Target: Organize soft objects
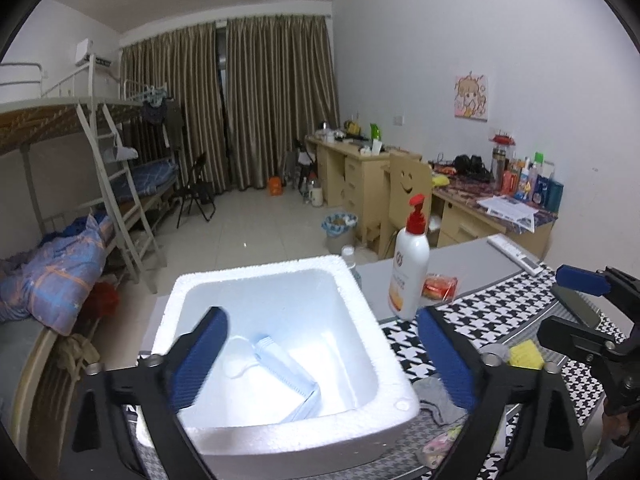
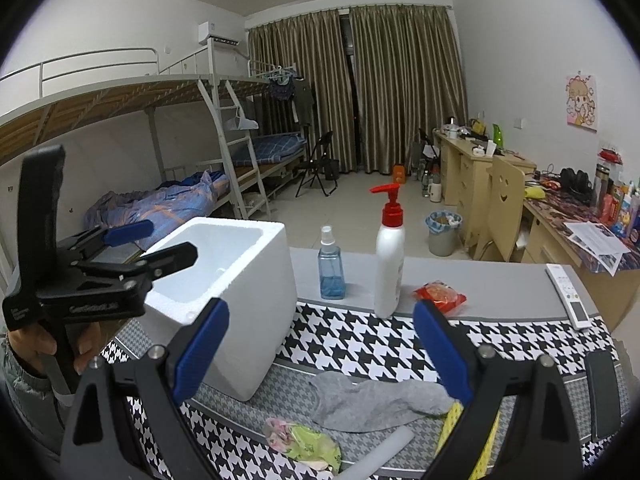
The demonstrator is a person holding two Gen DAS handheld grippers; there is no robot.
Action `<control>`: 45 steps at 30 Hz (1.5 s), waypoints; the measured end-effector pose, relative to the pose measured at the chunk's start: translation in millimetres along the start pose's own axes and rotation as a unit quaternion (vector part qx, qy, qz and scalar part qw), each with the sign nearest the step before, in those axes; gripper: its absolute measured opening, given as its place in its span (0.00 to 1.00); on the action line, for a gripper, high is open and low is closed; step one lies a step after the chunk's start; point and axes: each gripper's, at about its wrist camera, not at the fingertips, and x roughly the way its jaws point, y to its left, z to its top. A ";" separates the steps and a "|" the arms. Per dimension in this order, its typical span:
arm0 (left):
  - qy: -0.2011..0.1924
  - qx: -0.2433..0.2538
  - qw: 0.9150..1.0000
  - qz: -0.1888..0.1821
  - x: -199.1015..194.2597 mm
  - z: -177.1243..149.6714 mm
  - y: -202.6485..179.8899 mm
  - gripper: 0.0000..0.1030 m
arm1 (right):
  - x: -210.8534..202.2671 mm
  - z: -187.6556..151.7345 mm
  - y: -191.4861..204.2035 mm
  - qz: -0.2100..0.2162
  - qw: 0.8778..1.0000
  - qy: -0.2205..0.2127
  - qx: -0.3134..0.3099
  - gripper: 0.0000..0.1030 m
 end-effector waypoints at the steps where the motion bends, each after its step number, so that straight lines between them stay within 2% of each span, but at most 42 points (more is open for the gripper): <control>1: -0.004 0.000 1.000 -0.004 -3.1 -0.4 -2.2 0.95 | -1.7 -0.4 -0.8 0.000 1.000 -0.001 0.001 0.93; 10: -0.025 0.013 0.999 -0.031 -29.8 -6.8 -25.9 0.98 | -16.6 -6.8 -5.4 -0.006 1.000 -0.010 0.005 0.93; 22: -0.041 0.021 0.998 -0.042 -54.3 -18.9 -43.7 0.98 | -43.0 -16.7 -3.5 -0.019 0.999 -0.026 0.004 0.93; 33: -0.058 0.019 0.996 -0.060 -67.8 -30.8 -50.3 0.99 | -61.7 -28.8 -9.9 -0.040 0.998 -0.037 0.015 0.93; 45: -0.056 0.020 0.995 -0.078 -67.1 -47.8 -65.2 0.99 | -71.8 -43.8 -17.3 -0.054 0.997 -0.043 0.027 0.93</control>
